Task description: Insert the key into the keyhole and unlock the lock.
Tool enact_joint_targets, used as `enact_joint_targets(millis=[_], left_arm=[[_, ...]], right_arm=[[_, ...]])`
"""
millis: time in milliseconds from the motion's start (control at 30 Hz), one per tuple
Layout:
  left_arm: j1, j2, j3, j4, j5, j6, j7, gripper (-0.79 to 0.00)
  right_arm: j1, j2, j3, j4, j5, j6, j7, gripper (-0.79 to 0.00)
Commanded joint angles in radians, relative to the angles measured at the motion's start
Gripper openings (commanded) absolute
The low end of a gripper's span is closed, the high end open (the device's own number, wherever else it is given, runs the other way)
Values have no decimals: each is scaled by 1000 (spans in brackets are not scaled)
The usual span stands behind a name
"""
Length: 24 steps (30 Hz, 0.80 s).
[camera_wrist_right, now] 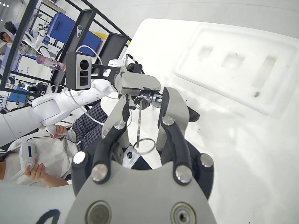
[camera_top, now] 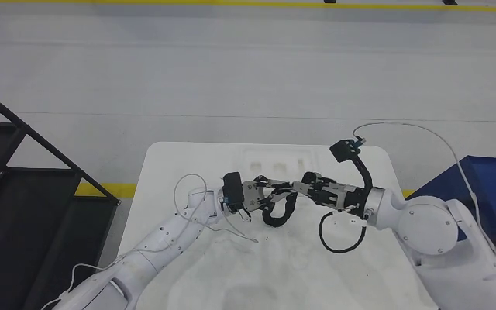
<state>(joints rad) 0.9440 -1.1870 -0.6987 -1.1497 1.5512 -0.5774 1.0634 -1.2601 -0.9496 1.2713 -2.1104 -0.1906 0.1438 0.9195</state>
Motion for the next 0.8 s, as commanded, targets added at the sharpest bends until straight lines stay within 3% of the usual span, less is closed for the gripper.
enact_joint_targets(millis=[0,100,133,167,533,767], left_arm=[[0,-3,1,7,-4,-5,3,-785],[-2,-7,0,17,-11,-12,8,-785],[-2,-8,0,19,-13,-14,9,-785],[-3,-9,0,22,-14,-16,10,-785],[1,-12,-29,32,-121,-170,-40,-785],[1,-7,-51,13,-195,-307,-138,-785]], right_arm=[[1,0,5,6,7,-3,-5,-489],[5,0,16,10,17,-17,-12,-403],[7,0,20,8,17,-35,-11,-151],[8,1,24,8,17,-56,-5,0],[9,20,78,32,-7,-417,112,0],[-1,30,78,17,-152,-591,126,0]])
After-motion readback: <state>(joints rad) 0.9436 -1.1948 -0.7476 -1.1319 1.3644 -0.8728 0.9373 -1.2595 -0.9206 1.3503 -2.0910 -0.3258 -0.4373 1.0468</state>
